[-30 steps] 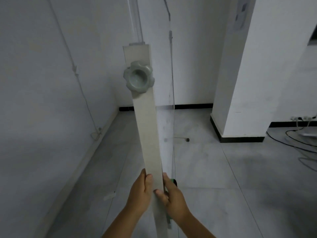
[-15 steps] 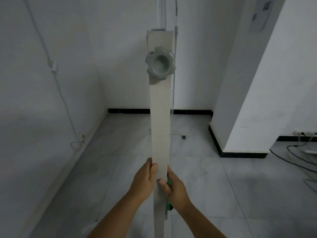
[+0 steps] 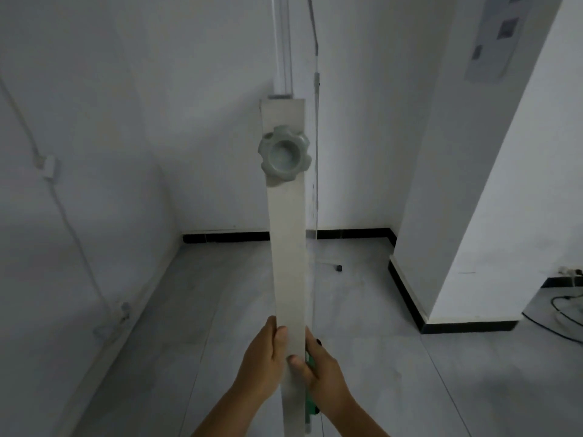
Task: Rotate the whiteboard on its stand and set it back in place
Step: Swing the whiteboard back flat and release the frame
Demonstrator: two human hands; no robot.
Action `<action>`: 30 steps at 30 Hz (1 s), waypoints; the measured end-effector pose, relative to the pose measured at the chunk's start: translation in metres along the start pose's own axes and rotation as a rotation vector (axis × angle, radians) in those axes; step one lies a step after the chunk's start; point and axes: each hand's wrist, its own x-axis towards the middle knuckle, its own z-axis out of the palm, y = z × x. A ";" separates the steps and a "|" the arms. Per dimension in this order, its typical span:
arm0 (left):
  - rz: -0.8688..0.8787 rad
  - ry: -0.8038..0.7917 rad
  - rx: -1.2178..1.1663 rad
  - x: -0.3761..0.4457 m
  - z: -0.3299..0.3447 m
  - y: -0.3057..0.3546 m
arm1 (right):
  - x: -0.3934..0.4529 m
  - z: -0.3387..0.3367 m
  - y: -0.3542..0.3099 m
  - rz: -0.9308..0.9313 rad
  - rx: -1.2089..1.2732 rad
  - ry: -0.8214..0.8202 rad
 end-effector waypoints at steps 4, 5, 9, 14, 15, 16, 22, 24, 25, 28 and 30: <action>-0.043 -0.014 0.000 0.037 0.002 -0.008 | 0.039 -0.001 0.004 0.005 0.022 0.002; -0.037 -0.004 0.002 0.042 0.002 -0.009 | 0.046 -0.001 0.005 0.011 0.000 0.000; 0.017 0.097 -0.137 0.058 -0.005 0.000 | 0.065 0.001 0.001 -0.001 -0.071 -0.013; -0.004 0.398 -0.273 0.084 -0.001 0.025 | 0.070 0.013 -0.008 0.016 -0.154 -0.053; 0.035 0.456 -0.280 0.086 -0.003 0.028 | 0.070 0.016 -0.010 0.023 -0.184 -0.062; 0.072 0.490 -0.279 0.087 -0.006 0.026 | 0.070 0.020 -0.010 0.023 -0.193 -0.065; 0.170 0.410 -0.297 0.084 -0.045 0.004 | 0.066 0.059 -0.021 0.016 -0.181 -0.027; 0.155 0.387 -0.291 0.080 -0.065 -0.005 | 0.065 0.078 -0.028 0.010 -0.195 -0.010; 0.138 0.380 -0.297 0.078 -0.076 -0.010 | 0.063 0.088 -0.036 0.012 -0.212 -0.003; 0.080 0.366 -0.301 0.074 -0.112 -0.027 | 0.062 0.124 -0.050 0.039 -0.231 -0.034; 0.058 0.356 -0.299 0.069 -0.139 -0.036 | 0.065 0.151 -0.055 0.036 -0.217 -0.056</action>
